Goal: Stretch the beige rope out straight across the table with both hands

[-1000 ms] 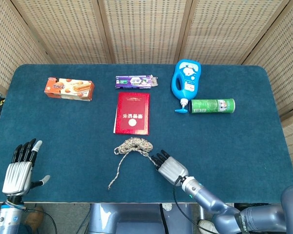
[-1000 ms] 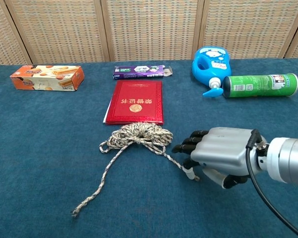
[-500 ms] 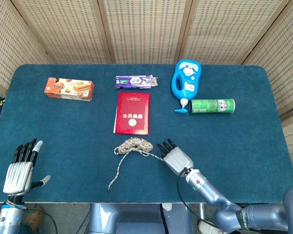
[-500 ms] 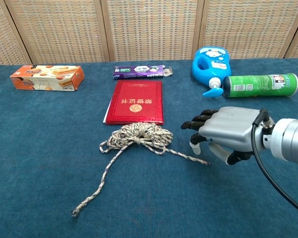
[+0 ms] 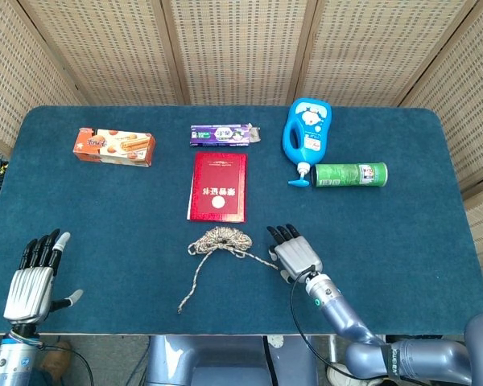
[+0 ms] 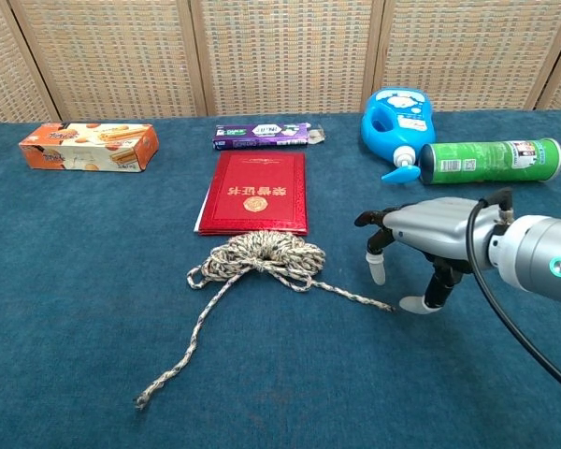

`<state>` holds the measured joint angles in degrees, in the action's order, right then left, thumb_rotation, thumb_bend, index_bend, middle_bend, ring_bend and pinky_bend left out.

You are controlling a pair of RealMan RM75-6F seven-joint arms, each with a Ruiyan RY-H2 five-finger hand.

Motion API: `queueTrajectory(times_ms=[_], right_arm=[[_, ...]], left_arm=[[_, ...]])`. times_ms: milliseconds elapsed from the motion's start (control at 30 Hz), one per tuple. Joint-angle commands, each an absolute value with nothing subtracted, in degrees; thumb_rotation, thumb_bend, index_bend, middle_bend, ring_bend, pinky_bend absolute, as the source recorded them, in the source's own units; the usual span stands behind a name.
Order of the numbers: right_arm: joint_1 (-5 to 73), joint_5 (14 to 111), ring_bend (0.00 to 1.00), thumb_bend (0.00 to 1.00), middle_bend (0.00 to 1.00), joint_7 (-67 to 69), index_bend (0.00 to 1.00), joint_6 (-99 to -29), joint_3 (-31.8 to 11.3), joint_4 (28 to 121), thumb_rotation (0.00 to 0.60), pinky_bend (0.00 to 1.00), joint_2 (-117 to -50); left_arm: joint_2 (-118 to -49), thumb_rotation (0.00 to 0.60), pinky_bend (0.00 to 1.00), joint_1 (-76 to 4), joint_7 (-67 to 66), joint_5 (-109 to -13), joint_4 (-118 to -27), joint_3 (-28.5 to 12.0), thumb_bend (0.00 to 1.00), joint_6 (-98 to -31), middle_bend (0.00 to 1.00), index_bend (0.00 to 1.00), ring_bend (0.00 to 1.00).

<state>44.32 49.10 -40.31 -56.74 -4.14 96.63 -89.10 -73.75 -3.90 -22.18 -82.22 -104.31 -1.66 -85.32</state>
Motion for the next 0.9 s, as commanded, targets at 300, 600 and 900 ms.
queueTrajectory(times_ms=[300, 600, 900], right_arm=[[44.0, 44.3, 0.00, 0.30, 0.00, -37.7, 0.44, -61.3, -7.2, 94.1, 0.600, 0.00, -94.9], [43.0, 45.0, 0.00, 0.30, 0.00, -37.8, 0.47, -64.0, -7.0, 93.1, 0.600, 0.00, -97.7], [42.6, 44.5, 0.00, 0.30, 0.00, -37.5, 0.47, -63.5, -6.8, 91.2, 0.600, 0.00, -99.3]], left_arm=[[-73.7, 0.600, 0.00, -4.0, -22.1, -82.1, -104.3, -1.6, 0.05, -85.2, 0.00, 0.00, 0.00], [-73.9, 0.600, 0.00, -4.0, -22.6, -82.2, -104.1, -1.6, 0.05, -85.4, 0.00, 0.00, 0.00], [-73.9, 0.600, 0.00, -4.2, -22.8, -81.8, -104.2, -1.5, 0.05, -84.9, 0.00, 0.00, 0.00]])
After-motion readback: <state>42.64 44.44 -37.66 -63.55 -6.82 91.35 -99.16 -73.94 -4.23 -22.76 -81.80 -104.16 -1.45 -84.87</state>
